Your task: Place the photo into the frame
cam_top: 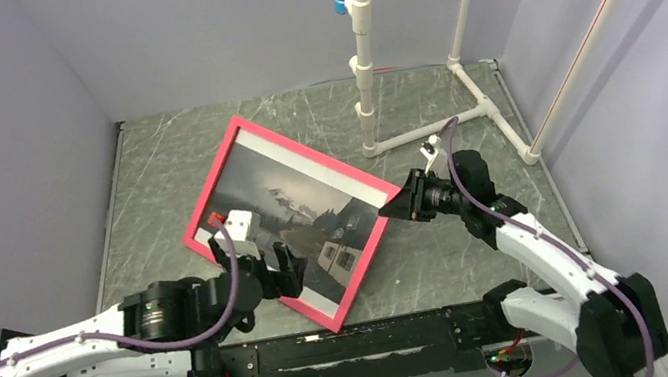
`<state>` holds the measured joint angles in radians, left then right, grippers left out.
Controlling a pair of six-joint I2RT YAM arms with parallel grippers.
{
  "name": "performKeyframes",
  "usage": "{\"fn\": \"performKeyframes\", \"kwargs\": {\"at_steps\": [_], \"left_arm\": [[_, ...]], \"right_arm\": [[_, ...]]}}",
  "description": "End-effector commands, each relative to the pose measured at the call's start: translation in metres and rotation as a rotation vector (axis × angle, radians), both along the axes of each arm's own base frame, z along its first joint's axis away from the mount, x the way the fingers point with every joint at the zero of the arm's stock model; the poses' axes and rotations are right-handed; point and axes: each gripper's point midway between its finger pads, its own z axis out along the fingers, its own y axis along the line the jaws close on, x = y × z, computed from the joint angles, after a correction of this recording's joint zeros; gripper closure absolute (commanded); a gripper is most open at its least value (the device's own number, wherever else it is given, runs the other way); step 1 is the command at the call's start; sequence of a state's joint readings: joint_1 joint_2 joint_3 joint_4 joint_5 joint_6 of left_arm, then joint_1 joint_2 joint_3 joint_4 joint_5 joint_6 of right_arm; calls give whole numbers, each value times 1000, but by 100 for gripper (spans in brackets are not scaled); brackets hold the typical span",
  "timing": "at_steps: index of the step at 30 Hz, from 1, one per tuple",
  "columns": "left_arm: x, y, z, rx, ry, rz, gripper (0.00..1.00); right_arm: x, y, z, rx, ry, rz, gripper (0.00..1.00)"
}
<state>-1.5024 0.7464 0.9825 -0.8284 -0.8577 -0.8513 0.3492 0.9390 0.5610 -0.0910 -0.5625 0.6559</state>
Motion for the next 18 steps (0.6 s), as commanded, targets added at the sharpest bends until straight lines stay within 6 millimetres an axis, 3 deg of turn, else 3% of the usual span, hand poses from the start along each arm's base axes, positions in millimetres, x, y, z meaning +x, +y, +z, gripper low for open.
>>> {"fn": "performKeyframes", "kwargs": {"at_steps": [1, 6, 10, 17, 18], "left_arm": [[10, -14, -17, -53, 44, 9, 1], [31, -23, -51, -10, 105, 35, 0], [48, -37, -66, -7, 144, 12, 1], [55, -42, -67, -1, 131, 8, 1], [56, -41, -65, -9, 126, 9, 1]], "right_arm": [[24, -21, -45, -69, 77, -78, 100], [29, -32, -99, -161, 211, -99, 100], [39, -45, -134, -273, 292, -138, 100], [56, -49, -178, -342, 421, -186, 100], [60, -49, -179, -339, 423, -198, 94]]}}
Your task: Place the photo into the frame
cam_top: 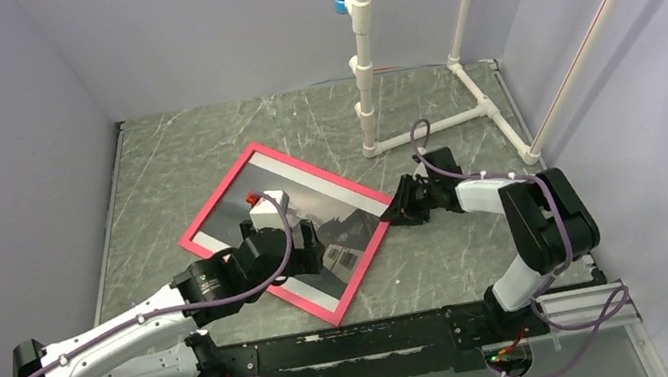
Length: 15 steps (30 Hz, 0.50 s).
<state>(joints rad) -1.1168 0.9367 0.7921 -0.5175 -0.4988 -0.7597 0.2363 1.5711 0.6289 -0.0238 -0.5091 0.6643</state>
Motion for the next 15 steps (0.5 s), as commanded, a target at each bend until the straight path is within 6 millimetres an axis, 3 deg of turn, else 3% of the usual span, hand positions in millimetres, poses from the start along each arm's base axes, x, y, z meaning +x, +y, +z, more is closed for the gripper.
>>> {"fn": "performKeyframes", "kwargs": {"at_steps": [1, 5, 10, 13, 15], "left_arm": [[3, -11, 26, -101, -56, -34, 0], [1, 7, 29, -75, -62, -5, 1], [-9, 61, 43, 62, -63, 60, 0], [-20, 82, 56, 75, -52, 65, 0], [-26, 89, 63, 53, -45, 58, 1]], "right_arm": [[16, -19, -31, -168, -31, -9, 86], [23, -20, -30, -170, -52, -37, 65], [22, -28, -20, -199, -91, -59, 19], [14, -34, -10, -215, -99, -87, 1], [9, -37, -1, -216, -111, -106, 0]]}}
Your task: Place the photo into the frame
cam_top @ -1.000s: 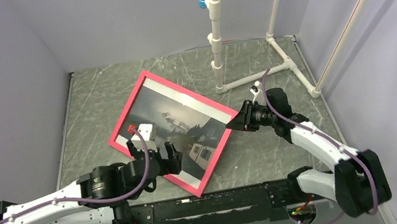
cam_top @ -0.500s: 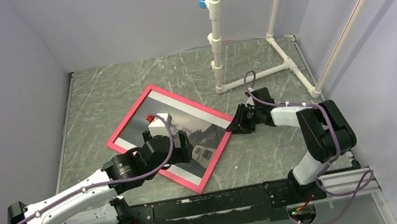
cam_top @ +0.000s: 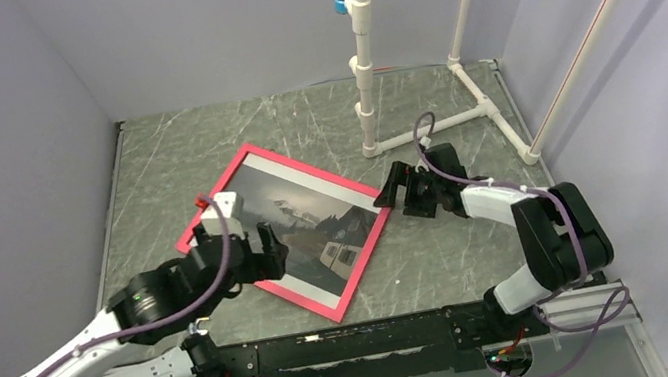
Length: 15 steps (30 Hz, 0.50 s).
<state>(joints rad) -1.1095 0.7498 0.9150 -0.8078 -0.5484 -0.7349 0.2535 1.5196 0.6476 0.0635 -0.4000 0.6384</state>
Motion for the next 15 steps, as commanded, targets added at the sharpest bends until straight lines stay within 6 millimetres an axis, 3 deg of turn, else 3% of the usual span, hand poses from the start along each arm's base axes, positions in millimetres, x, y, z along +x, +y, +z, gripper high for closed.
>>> {"fn": "performKeyframes", "kwargs": {"at_steps": [1, 8, 15], "left_arm": [[-13, 35, 19, 20, 1, 22, 1], [-19, 29, 31, -117, -24, -4, 1], [-15, 12, 22, -100, 24, -4, 1]], "right_arm": [[-27, -35, -18, -150, 64, -95, 0], [-50, -42, 25, -126, 34, -129, 0], [-75, -27, 30, -42, 128, -126, 0]]}}
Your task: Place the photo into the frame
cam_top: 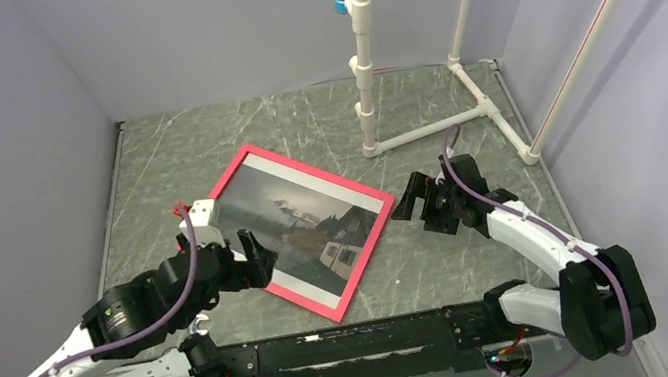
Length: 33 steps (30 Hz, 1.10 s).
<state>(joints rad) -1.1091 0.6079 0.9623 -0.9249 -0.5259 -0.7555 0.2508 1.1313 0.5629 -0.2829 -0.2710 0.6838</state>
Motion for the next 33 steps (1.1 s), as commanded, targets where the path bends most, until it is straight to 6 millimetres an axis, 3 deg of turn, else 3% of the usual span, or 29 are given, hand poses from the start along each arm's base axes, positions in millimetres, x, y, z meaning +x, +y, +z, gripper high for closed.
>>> {"fn": "performKeyframes", "kwargs": {"at_steps": [1, 4, 12, 20, 23, 25, 33], "left_arm": [[5, -17, -7, 4, 51, 10, 1], [8, -22, -12, 64, 87, 29, 1], [16, -46, -35, 188, 163, 1, 0], [23, -63, -64, 207, 240, -48, 1], [24, -65, -69, 192, 247, -59, 1], [25, -61, -72, 198, 253, -48, 1], [33, -61, -73, 158, 251, -62, 1]], "right_arm": [[-20, 10, -2, 28, 95, -10, 0], [-29, 22, -6, -35, 122, 9, 0], [-44, 83, -27, -117, 188, 77, 3], [-43, 118, -59, -260, 224, 123, 25], [-44, 115, -72, -362, 241, 120, 36], [-47, 104, -77, -439, 265, 108, 50], [-49, 64, -68, -572, 245, 77, 88]]}}
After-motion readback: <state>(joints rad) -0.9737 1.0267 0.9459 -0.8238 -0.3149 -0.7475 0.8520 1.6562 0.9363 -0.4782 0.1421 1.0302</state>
